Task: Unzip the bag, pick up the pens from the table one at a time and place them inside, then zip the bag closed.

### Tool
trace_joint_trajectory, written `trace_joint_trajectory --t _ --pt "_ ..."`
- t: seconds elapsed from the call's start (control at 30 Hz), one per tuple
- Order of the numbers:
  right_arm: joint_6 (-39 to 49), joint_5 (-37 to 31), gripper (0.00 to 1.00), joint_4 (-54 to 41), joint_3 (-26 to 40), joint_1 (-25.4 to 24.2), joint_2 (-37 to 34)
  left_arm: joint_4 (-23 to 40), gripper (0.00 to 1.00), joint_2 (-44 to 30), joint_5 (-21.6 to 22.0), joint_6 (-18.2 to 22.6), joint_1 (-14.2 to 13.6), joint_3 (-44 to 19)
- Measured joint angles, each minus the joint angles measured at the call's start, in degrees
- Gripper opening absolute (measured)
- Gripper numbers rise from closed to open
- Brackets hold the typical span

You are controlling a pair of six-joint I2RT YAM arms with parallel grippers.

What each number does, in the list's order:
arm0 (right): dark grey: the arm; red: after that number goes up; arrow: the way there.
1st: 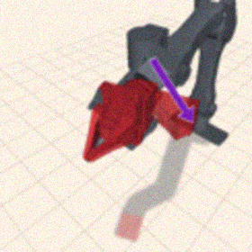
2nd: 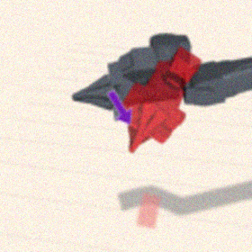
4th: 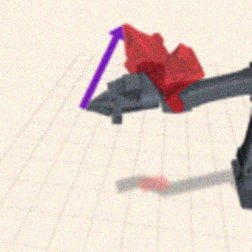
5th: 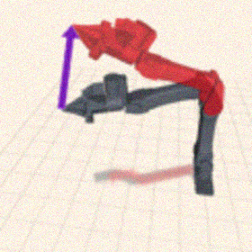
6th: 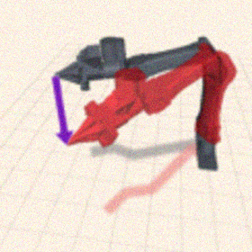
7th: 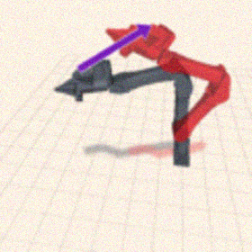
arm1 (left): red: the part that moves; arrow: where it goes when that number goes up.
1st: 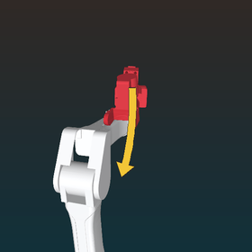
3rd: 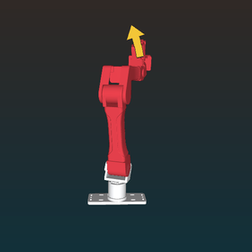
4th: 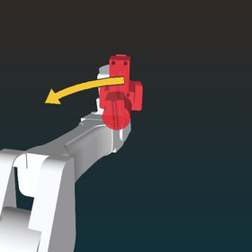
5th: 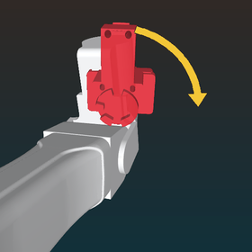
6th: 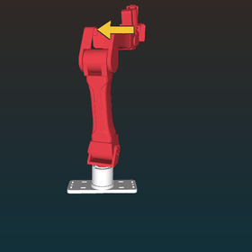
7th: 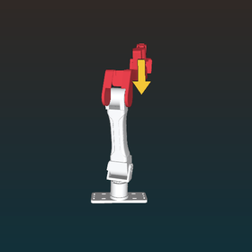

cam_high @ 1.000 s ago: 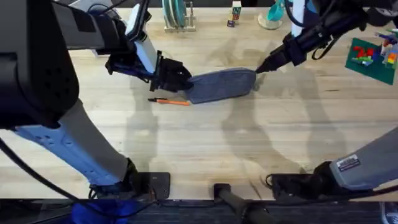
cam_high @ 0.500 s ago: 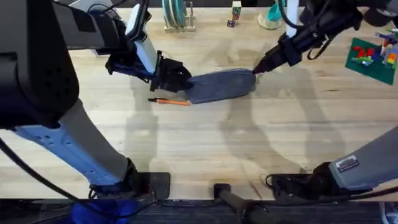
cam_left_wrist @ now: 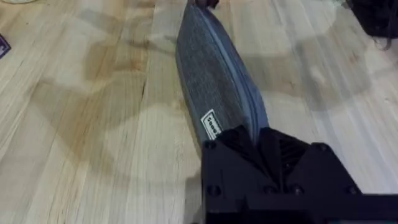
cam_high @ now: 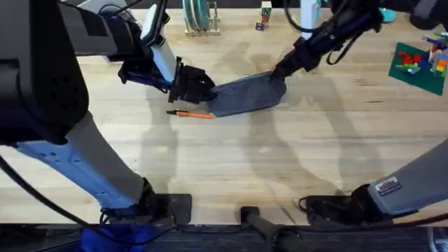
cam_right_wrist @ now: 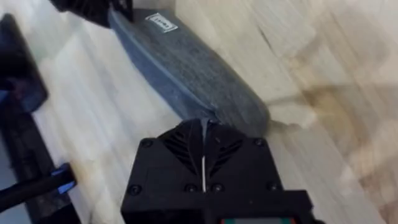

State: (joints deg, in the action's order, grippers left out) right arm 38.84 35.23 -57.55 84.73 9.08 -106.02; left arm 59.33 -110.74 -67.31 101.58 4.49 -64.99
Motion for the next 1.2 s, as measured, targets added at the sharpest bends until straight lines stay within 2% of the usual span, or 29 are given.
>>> trace_joint_trajectory --t 0.33,0.7,1.2 --pt "-8.35 -3.8 0.033 6.34 0.02 5.88 0.0 0.07 0.042 0.0 0.2 0.0 0.28 0.0" --pt "-10.85 -3.92 0.035 6.77 0.1 12.86 0.0 0.22 0.042 0.0 0.24 0.0 0.26 0.0" --pt "-13.22 -3.94 0.033 10.34 0.28 17.91 0.0 0.22 0.042 0.0 0.24 0.01 0.26 0.0"
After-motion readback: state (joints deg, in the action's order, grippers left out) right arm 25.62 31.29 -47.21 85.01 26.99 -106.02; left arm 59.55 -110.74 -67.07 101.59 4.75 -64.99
